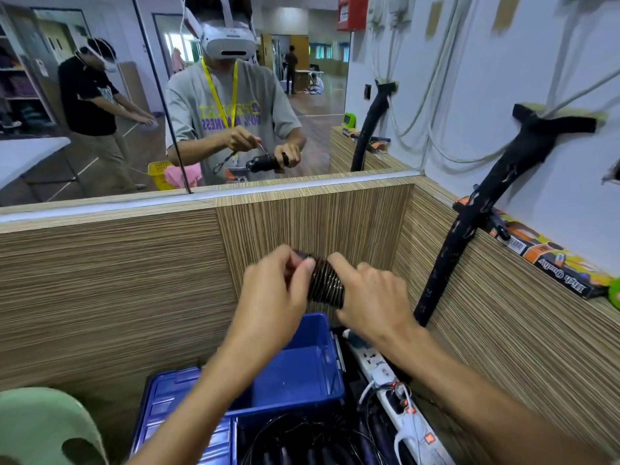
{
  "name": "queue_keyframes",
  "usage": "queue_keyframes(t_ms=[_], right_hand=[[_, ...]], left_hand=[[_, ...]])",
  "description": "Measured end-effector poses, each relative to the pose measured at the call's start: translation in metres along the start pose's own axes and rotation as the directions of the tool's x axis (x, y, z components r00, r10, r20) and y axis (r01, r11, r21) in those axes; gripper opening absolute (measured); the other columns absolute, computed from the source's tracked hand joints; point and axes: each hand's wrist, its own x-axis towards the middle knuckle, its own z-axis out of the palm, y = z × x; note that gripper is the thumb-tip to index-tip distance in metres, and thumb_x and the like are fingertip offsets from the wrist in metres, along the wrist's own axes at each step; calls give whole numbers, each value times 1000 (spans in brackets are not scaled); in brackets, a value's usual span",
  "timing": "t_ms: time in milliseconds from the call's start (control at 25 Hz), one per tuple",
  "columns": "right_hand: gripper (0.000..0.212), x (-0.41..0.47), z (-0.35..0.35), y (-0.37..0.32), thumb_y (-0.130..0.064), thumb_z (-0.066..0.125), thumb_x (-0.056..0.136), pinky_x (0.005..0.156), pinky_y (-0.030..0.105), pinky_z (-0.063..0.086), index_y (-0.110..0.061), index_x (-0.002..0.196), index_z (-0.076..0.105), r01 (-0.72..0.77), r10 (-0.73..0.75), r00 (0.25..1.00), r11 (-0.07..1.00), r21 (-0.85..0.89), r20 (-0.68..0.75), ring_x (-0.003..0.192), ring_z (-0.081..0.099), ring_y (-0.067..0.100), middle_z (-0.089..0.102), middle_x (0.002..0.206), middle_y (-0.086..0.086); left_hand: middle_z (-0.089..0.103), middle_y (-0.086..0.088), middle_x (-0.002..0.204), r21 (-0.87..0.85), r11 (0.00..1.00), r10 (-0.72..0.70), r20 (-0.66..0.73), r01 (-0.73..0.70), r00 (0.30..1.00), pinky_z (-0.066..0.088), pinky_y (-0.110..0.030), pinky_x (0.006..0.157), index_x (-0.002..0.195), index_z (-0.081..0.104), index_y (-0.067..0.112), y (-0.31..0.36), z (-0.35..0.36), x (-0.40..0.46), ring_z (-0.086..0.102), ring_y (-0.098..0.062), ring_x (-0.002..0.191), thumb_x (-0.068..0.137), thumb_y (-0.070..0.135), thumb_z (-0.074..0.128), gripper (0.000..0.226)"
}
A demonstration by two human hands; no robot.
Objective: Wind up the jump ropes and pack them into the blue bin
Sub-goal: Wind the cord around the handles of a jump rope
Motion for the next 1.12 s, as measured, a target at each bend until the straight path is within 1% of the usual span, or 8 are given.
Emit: queue_keyframes(t_ms=[200, 400, 560, 760, 880, 1000, 1040, 1120], right_hand=[[46, 5, -6, 1, -27, 68, 80, 54, 30, 40, -30, 117, 39, -28, 25, 999, 996, 86, 38, 60, 51, 21, 56, 74, -4], [41, 10, -12, -2, -24, 67, 81, 56, 31, 49, -29, 115, 44, -50, 47, 999, 972, 228, 19, 63, 60, 20, 57, 75, -7], [42, 5, -18, 1, -24, 69, 80, 60, 31, 55, -28, 117, 50, -18, 12, 1000, 948, 319, 22, 63, 60, 14, 58, 76, -9], [40, 2, -22, 1, -36, 69, 75, 64, 38, 57, -36, 110, 50, -5, -10, 1000, 886, 464, 30, 63, 64, 16, 62, 70, -7], [41, -2, -23, 3, -37, 69, 75, 64, 35, 56, -38, 111, 50, 45, -63, 998, 878, 477, 21, 62, 63, 10, 61, 70, -10], [42, -7, -21, -2, -36, 69, 76, 64, 30, 56, -36, 113, 51, 164, -211, 977, 861, 481, 43, 62, 62, 5, 62, 73, -10], [40, -9, -21, -2, -35, 68, 77, 63, 28, 56, -35, 113, 51, 197, -255, 965, 857, 476, 59, 62, 62, 5, 62, 73, -10], [35, -14, -21, -1, -36, 66, 80, 63, 27, 53, -34, 111, 51, 245, -309, 948, 864, 439, 79, 62, 61, 7, 61, 72, -10]], left_hand=[[54, -4, 57, -240, 967, -111, -80, 89, 991, 34, -27, 50, 75, 58, 12, -26, 24, -35, 39, -9, 50, 96, 30, 56, 27], [40, 1, 55, -443, 890, -142, -56, 103, 988, 29, -26, 48, 70, 48, 4, -39, 29, -42, 33, -12, 52, 97, 33, 51, 41], [29, 5, 54, -541, 830, -108, 81, 135, 991, 24, -18, 45, 61, 38, 14, -67, 30, -44, 25, -9, 49, 96, 47, 50, 49], [27, 5, 48, -596, 732, -157, 325, 331, 933, 20, -19, 44, 53, 41, 21, -105, 17, -18, 19, -10, 46, 70, 74, 61, 59], [36, 3, 47, -481, 817, -165, 334, 318, 928, 25, -25, 50, 46, 43, 19, -107, 11, -2, 25, -10, 46, 82, 50, 56, 49], [50, -4, 63, -281, 911, -236, 240, 300, 942, 45, -38, 69, 59, 48, 18, -100, 13, 11, 43, -10, 57, 93, 11, 54, 36], [49, -6, 64, -214, 926, -258, 241, 310, 936, 48, -41, 75, 62, 48, 18, -96, 14, 17, 46, -13, 59, 96, 14, 56, 35], [46, -7, 53, 91, 995, -56, 254, 34, 966, 48, -37, 62, 51, 44, 20, -92, 15, 35, 44, -17, 50, 94, 58, 41, 58]])
